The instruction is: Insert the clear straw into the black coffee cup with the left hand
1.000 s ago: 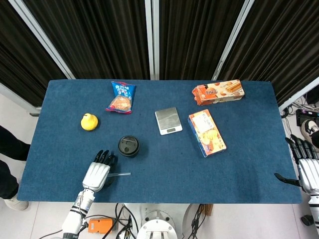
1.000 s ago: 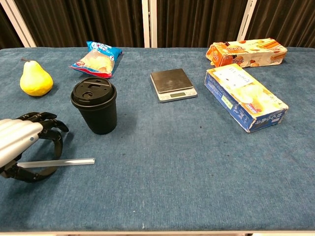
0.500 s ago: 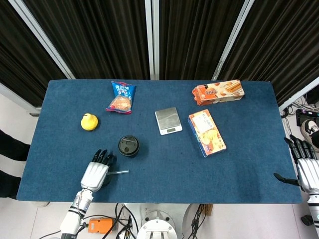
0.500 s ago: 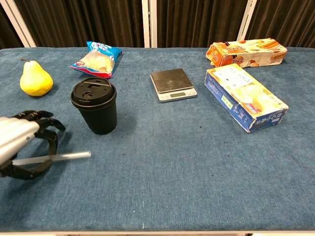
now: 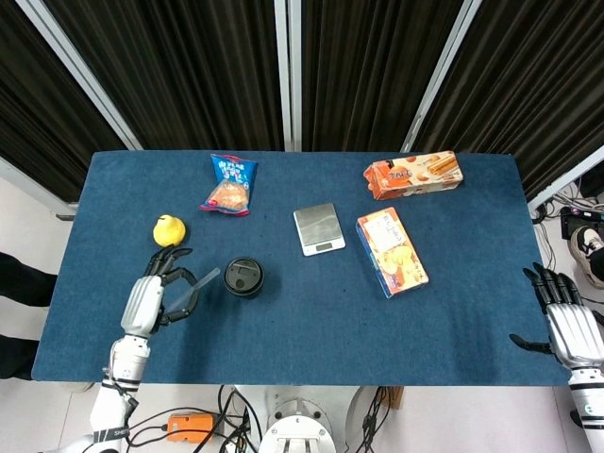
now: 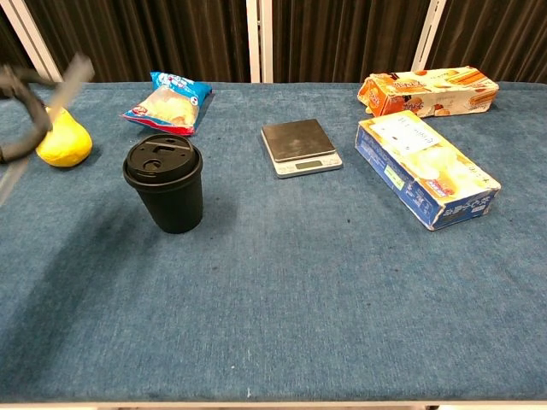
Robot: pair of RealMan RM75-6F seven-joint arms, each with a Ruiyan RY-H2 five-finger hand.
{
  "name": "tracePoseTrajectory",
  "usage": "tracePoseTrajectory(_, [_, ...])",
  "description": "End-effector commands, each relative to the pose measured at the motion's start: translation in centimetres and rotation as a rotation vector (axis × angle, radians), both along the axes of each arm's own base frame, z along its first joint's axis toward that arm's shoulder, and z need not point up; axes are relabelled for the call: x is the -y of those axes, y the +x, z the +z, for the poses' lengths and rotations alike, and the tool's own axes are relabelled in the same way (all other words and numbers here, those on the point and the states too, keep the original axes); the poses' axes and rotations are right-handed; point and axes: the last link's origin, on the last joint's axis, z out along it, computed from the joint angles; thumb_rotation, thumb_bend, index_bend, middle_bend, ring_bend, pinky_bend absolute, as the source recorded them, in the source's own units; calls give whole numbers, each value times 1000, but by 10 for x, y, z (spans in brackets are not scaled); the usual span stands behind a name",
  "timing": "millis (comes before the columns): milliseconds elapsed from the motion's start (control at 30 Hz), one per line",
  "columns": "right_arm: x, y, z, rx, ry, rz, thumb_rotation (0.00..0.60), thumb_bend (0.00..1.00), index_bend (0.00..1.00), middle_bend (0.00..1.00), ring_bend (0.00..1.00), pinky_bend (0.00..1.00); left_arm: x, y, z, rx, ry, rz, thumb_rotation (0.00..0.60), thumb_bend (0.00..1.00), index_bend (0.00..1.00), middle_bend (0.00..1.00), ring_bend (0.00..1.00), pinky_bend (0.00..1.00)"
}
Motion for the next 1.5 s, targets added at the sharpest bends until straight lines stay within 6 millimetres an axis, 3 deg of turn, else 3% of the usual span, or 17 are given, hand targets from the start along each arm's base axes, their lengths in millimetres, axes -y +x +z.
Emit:
tracePoseTrajectory(33, [1, 2, -4, -20, 17, 0, 600, 116, 0, 0, 0, 0, -25, 30, 20, 313, 5, -20, 600, 405, 602, 137, 0, 0])
tracePoseTrajectory(200, [0, 1, -2, -9, -11, -9, 600, 116, 0, 0, 0, 0, -41, 56, 9, 491, -36, -42, 600, 408, 600, 131, 0, 0])
tracePoseTrajectory(467, [-1, 0, 1, -7, -20, -16, 600, 116, 0, 0, 0, 0, -54, 77, -28, 571, -92, -21, 600, 412, 600, 130, 0, 0])
tracePoseTrajectory(800, [0, 0, 0, -2, -22, -18, 600, 115, 0, 0, 0, 0, -58, 74, -50, 563, -64, 10, 600, 412, 599, 130, 0, 0])
tracePoseTrajectory(1500, [0, 3, 1, 2, -23, -14, 600, 115, 0, 0, 0, 0, -49, 60, -72, 573, -46, 43, 600, 408, 573, 119, 0, 0])
